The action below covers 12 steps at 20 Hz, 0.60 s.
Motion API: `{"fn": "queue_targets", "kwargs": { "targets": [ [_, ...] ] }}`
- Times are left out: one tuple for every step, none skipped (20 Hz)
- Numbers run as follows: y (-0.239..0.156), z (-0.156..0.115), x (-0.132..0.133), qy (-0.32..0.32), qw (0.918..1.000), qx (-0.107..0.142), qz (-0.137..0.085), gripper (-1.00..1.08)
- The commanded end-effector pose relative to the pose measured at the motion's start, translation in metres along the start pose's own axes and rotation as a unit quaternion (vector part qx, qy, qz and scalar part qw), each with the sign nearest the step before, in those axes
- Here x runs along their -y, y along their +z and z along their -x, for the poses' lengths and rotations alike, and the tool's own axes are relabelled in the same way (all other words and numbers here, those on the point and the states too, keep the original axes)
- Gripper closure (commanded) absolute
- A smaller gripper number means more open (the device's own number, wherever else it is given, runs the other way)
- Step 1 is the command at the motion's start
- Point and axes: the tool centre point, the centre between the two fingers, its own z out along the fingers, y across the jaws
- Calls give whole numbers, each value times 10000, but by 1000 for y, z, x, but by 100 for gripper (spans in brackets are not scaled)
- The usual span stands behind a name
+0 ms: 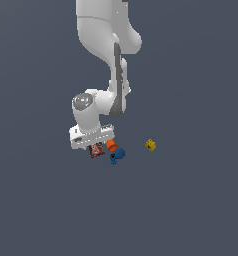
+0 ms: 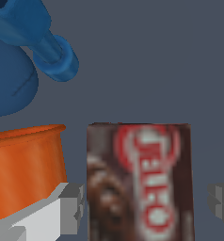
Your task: Pick up a designated object from a clutter of objects.
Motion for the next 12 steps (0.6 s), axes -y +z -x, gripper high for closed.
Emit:
{"fn": "queue_targets", "kwargs": {
  "targets": [
    [13, 1, 2, -13, 10000, 13, -13, -92],
    [17, 1, 2, -13, 10000, 13, -13, -92],
    [20, 1, 2, -13, 10000, 13, -13, -92],
    [22, 1, 2, -13, 10000, 13, -13, -92],
    [24, 1, 2, -16, 10000, 12, -12, -92],
    [25, 1, 2, -16, 10000, 12, -12, -92],
    [26, 1, 2, -16, 10000, 12, -12, -92],
    [26, 1, 2, -16, 10000, 12, -12, -92],
    [26, 1, 2, -16, 10000, 12, -12, 108],
    [26, 1, 2, -16, 10000, 12, -12, 108],
    [26, 1, 2, -16, 10000, 12, -12, 108],
    [26, 1, 2, -16, 10000, 12, -12, 108]
  ]
}}
